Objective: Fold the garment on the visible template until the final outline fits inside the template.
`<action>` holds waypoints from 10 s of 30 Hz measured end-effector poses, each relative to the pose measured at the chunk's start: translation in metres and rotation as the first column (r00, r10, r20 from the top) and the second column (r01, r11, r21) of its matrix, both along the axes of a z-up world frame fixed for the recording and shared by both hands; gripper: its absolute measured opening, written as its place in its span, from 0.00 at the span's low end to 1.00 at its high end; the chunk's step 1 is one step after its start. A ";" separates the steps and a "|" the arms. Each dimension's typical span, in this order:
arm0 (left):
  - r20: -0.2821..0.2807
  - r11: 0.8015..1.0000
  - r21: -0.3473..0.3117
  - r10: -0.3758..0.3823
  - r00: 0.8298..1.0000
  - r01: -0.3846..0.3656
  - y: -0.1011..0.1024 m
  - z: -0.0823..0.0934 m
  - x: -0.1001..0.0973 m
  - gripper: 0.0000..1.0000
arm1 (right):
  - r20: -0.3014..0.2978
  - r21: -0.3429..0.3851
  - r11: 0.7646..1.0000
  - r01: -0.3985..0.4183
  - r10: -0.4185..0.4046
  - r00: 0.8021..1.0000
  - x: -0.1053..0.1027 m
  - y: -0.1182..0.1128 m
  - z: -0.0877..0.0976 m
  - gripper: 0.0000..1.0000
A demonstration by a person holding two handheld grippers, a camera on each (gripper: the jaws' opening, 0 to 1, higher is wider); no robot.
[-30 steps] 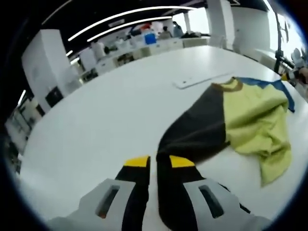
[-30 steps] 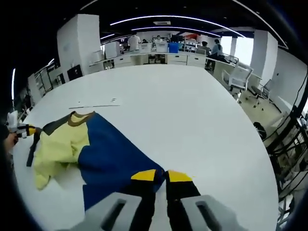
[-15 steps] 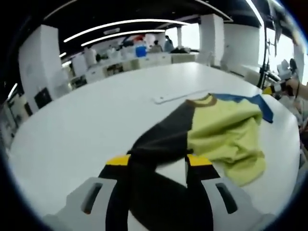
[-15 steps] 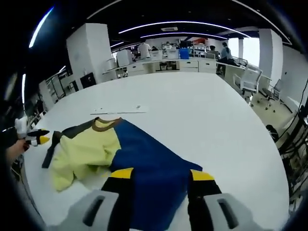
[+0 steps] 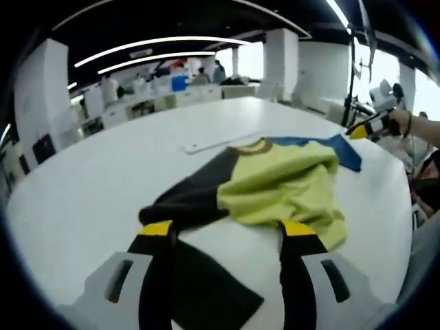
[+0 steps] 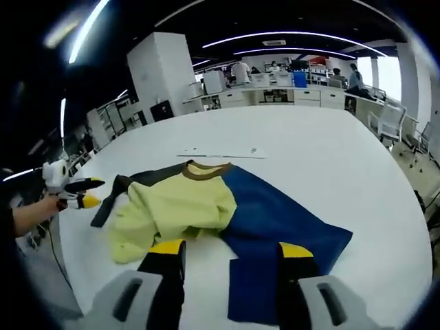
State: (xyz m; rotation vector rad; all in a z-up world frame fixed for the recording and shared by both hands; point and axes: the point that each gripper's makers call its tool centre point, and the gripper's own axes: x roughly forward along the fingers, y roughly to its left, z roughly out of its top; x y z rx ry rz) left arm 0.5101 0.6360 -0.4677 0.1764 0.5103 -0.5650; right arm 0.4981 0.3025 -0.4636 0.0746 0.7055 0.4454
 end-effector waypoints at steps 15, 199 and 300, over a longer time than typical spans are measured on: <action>0.016 0.989 -0.017 -0.145 0.989 0.145 -0.059 -0.014 -0.039 0.43 | -0.026 0.044 0.994 -0.104 0.106 0.994 -0.009 0.051 -0.018 0.43; -0.318 0.981 -0.161 0.051 0.947 -0.107 -0.052 -0.034 -0.055 0.00 | -0.089 -0.067 0.998 -0.013 0.007 0.996 0.004 0.030 -0.046 0.00; -0.404 0.998 0.065 0.048 0.913 -0.024 0.007 -0.047 -0.210 0.08 | -0.170 -0.035 0.972 0.234 -0.236 0.957 -0.202 -0.026 -0.069 0.00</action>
